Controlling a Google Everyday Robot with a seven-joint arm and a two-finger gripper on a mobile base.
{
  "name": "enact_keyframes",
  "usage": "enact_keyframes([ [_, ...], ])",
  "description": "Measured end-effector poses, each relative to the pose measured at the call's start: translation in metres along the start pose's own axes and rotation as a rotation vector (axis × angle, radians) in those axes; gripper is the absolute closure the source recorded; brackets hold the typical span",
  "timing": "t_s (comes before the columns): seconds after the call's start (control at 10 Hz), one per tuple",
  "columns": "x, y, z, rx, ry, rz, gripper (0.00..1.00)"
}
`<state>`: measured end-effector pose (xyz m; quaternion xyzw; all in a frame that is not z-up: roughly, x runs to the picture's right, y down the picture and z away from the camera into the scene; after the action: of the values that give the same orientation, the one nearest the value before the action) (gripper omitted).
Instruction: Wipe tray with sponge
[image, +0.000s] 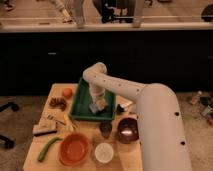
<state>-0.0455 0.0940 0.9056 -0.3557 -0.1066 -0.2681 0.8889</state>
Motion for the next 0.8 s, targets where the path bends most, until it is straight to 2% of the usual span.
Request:
enact_keyframes([
  [0.2, -0.009, -0.016, 0.006, -0.007, -0.003, -0.024, 1.0],
  [0.5, -0.034, -0.038, 0.009, -0.007, -0.018, -0.073, 1.0],
  [0.6, -0.05, -0.043, 0.009, -0.005, -0.028, -0.099, 1.0],
  [0.8, -0.065, -0.037, 0.008, -0.011, -0.035, -0.12, 1.0],
])
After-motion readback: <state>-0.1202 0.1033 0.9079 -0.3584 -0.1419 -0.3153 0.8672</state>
